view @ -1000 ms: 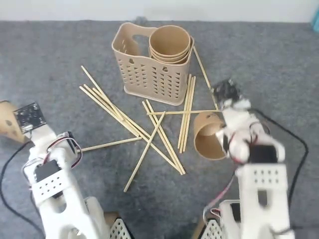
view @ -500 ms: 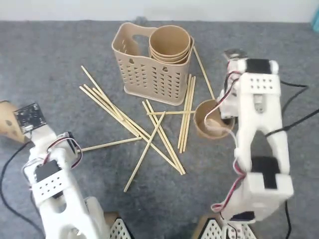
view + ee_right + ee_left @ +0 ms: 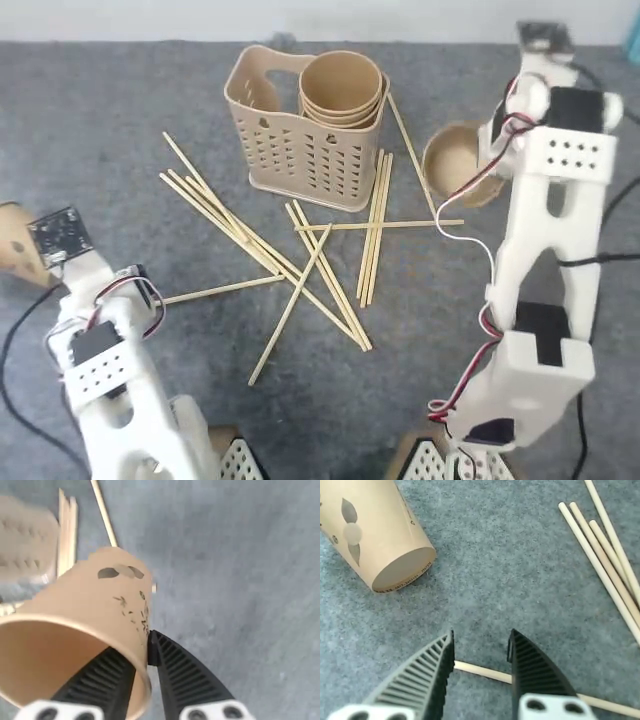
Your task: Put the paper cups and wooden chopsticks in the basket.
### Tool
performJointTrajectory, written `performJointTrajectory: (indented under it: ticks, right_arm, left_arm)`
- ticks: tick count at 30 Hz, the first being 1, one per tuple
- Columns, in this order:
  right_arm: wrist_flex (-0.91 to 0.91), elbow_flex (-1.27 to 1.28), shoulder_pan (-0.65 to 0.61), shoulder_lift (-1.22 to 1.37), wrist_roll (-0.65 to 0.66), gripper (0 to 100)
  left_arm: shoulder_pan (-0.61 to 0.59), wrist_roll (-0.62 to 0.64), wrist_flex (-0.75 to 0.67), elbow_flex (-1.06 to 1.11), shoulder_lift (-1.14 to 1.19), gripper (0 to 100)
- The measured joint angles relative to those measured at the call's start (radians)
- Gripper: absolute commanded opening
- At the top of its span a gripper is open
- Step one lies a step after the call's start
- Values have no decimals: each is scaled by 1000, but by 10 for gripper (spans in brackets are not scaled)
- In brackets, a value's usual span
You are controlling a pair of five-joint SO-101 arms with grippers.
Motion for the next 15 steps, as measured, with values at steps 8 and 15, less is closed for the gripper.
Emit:
performJointTrajectory:
  ticks: [8,15]
  right_arm:
    - [0,-450,-123,-9,-6,8]
    - [-14,-621,-350,-26,-6,8]
  left_arm:
    - [5,-38,0,0,0,164]
    - [38,-51,0,12,0,164]
